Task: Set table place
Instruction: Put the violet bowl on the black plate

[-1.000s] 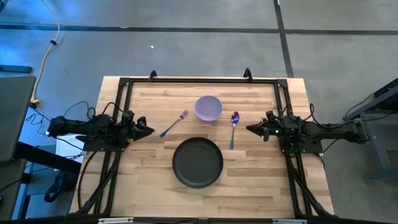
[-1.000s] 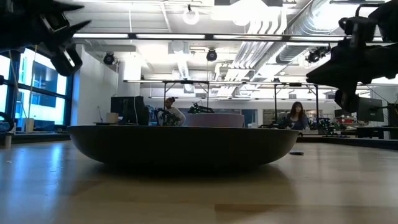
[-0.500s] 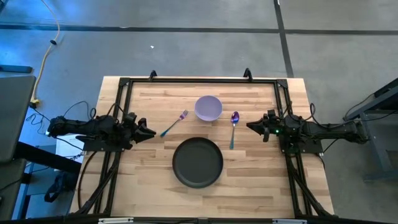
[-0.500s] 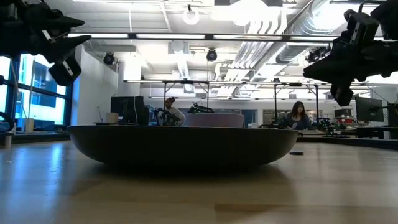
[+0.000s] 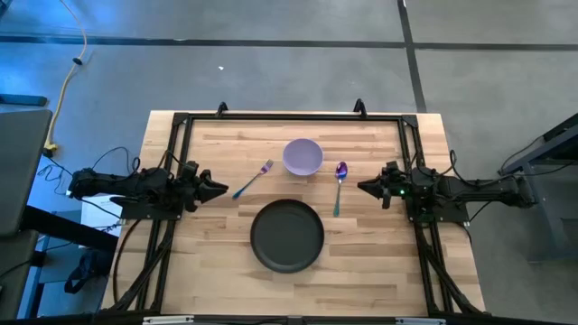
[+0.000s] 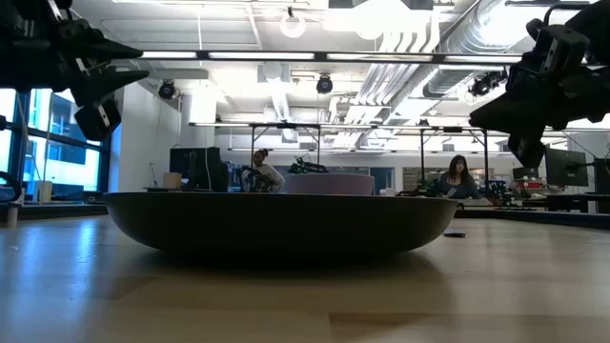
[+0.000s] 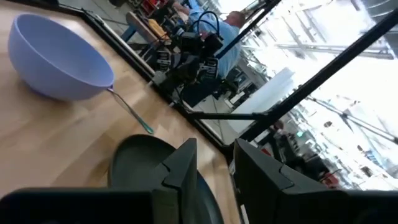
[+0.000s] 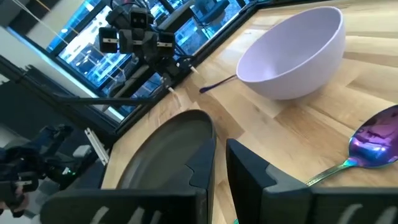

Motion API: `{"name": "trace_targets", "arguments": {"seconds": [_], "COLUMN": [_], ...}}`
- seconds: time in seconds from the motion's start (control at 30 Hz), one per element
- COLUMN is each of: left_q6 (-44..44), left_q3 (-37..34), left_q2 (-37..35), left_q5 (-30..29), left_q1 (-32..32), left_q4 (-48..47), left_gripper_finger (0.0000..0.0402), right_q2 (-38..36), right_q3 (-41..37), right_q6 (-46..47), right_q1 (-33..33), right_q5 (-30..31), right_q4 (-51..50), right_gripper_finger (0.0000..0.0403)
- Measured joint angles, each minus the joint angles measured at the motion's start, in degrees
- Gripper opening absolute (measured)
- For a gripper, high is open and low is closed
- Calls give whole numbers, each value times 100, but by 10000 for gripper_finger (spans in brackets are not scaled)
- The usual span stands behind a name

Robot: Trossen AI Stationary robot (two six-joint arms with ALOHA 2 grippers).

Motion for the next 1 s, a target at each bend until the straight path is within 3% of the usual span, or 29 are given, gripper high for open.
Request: {"name": "trace_targets", "arguments": {"seconds": [0.37,0.73,1.0], "left_q6": [32,-423,-490], "left_q3": [0,2,2], "left_q2": [38,87,87], "left_q5": [0,-19,-21], "left_q1": [0,0,0], "left_q4": [3,51,43], "left_gripper_finger": [95,95,95], "right_q2": [0,-2,-2], "right_q3": [0,0,0], "right_q6": [85,-109,243], "right_q1": [0,0,0], "right_q5": [24,164,163], "right_q4": [510,1073,1156], "right_gripper_finger": [33,107,113]}}
